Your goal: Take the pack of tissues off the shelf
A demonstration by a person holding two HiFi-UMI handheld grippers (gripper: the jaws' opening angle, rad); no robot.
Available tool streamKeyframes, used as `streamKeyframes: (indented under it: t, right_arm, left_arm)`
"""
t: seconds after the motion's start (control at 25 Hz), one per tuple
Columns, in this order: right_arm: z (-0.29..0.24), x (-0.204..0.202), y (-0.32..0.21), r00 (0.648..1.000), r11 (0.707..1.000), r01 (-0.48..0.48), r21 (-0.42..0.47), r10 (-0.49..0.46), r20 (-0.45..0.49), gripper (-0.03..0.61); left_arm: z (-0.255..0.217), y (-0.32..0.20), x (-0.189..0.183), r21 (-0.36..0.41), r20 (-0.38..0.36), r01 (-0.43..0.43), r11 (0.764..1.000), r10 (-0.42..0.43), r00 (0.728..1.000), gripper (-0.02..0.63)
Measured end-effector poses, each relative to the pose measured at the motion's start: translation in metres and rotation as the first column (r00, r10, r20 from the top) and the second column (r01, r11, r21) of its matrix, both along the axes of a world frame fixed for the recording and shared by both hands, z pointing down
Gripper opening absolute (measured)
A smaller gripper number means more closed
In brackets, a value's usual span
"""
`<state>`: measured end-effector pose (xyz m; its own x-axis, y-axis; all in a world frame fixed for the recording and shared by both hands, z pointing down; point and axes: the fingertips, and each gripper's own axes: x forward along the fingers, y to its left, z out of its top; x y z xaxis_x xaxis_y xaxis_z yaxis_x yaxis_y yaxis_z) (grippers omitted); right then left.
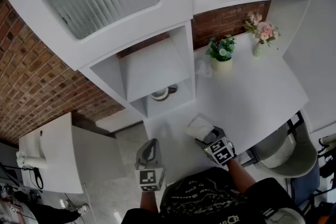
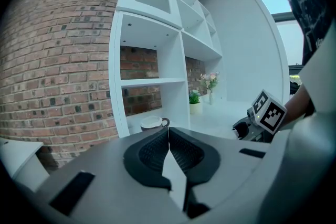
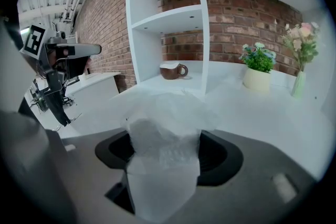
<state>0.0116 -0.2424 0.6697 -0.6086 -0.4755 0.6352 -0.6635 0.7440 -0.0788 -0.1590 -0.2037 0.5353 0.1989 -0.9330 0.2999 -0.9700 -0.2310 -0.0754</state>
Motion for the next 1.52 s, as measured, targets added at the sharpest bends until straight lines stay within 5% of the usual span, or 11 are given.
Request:
streamKeyframes:
  t: [0.92,1.12,1.52]
  right_arm:
    - [0.020,0.009,0.007,0.999,0.998,-0.023,-0.065,0.020,-0.048,0.400]
    - [0.020,0.013,0.005,0.997,0.992,-0.075,-0.105,0.074,-0.013,0.509]
    - [-0.008,0.011,0.013,0.997,0.995,-0.060,-0.084,0.063,0.036,0.545]
  left_arm:
    - [-0.006,0.004,0.005,0.015,0.024,0.001,1.000,-0.002,1.000,0.009]
    - [-0.005,0.009,0.006,0.013,0.019,0.007,1.000,-0.008,1.000,0.009]
    - [-0.005,0.019,0.013,0.007,0.011,-0.007,1.000,0.007,1.000,0.009]
